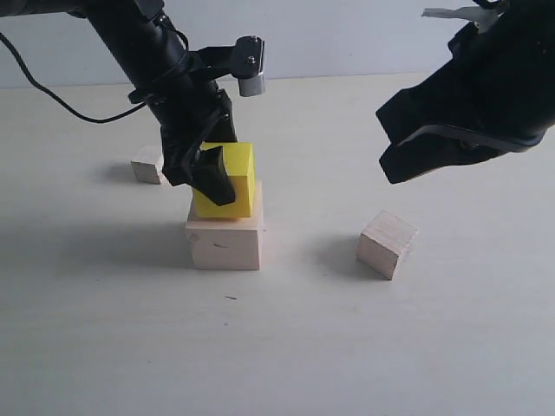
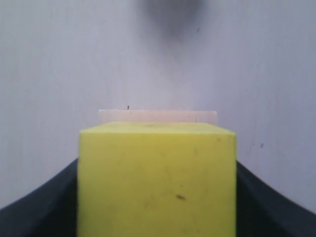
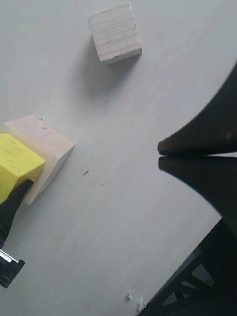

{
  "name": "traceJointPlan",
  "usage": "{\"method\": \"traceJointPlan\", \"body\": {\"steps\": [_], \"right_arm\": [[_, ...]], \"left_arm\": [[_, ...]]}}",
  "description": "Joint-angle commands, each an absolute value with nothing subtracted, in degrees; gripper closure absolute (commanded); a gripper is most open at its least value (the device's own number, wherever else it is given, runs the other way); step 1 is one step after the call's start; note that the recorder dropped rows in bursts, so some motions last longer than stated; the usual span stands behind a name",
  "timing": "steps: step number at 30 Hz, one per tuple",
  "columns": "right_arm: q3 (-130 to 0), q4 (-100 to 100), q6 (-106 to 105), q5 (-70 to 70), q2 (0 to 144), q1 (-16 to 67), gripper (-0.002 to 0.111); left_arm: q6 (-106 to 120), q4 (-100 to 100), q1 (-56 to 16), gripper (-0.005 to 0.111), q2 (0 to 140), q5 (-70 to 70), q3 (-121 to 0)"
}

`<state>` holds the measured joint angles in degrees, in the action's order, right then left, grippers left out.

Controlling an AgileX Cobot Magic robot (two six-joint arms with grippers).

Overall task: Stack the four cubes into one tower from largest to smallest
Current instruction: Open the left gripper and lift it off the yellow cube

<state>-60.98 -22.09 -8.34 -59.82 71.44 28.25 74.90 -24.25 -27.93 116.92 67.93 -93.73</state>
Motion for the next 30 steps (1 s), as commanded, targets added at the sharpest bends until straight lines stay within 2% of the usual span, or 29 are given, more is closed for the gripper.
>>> {"method": "traceJointPlan", "body": {"steps": [1, 7, 13, 30], "right_arm": [[-60.9, -21.9, -8.4, -59.7, 70.7, 28.3, 0.108], [-60.9, -21.9, -8.4, -59.7, 70.7, 28.3, 0.108], [-60.9, -21.9, -8.4, -59.7, 70.7, 28.3, 0.108], [-60.9, -21.9, -8.6, -59.4, 70.7, 28.3, 0.108]], "left_arm": [[74.5, -25.3, -28.1, 0.044, 116.7, 68.3, -94.2], [74.5, -24.8, -28.1, 0.042, 116.7, 68.4, -94.2], [74.5, -25.5, -28.1, 0.027, 116.7, 67.5, -94.2], [72.8, -24.2, -28.0, 0.027, 110.4, 68.4, -94.2]]}}
